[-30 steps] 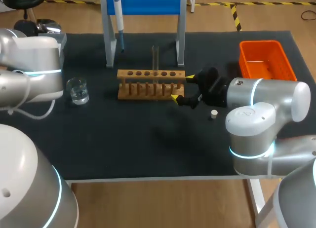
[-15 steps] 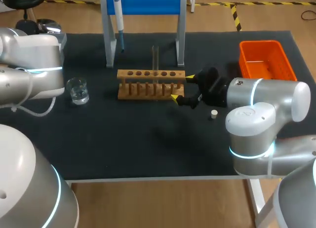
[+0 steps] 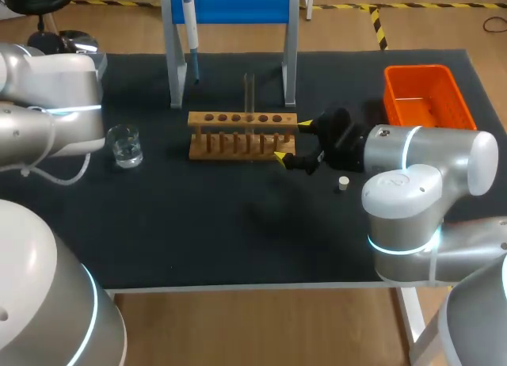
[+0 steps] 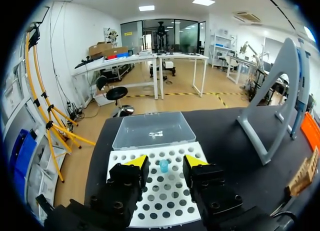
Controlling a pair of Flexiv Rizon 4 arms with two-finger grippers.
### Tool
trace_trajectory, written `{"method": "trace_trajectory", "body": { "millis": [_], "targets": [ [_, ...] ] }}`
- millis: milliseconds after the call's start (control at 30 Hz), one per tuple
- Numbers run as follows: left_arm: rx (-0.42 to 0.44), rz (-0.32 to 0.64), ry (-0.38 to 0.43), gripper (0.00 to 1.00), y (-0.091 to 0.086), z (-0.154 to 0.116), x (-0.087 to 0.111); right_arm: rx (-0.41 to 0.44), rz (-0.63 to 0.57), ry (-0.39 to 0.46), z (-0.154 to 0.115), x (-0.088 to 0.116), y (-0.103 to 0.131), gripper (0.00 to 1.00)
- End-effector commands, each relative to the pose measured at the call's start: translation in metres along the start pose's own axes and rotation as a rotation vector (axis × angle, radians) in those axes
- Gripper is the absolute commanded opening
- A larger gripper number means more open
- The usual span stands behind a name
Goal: Invert the test tube, pick up the pipette, mount the tip to pipette, aspirate from beaker and dispense into the tube, eject the tip, return the pipette, and cap with the stopper.
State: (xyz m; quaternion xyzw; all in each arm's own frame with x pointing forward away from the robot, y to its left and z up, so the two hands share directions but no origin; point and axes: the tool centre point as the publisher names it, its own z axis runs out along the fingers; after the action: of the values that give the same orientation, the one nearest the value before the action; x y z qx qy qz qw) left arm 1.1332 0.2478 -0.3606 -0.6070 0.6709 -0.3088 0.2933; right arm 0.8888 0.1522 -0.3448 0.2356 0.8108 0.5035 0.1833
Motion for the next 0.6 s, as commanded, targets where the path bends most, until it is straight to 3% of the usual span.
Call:
{"method": "trace_trajectory", "body": {
  "millis": [33,600],
  "targets": [
    [0.003,0.0,-0.001,0.43,-0.0009,0.0075,-0.0017,0.001,0.0,0.003,-0.0012,-0.0003,0.0001,1.0],
    [-0.002,0.0,0.004,0.41,-0.0012,0.0153,-0.0022,0.001,0.0,0.003,-0.0012,-0.0003,0.0001,1.0]
  ]
}}
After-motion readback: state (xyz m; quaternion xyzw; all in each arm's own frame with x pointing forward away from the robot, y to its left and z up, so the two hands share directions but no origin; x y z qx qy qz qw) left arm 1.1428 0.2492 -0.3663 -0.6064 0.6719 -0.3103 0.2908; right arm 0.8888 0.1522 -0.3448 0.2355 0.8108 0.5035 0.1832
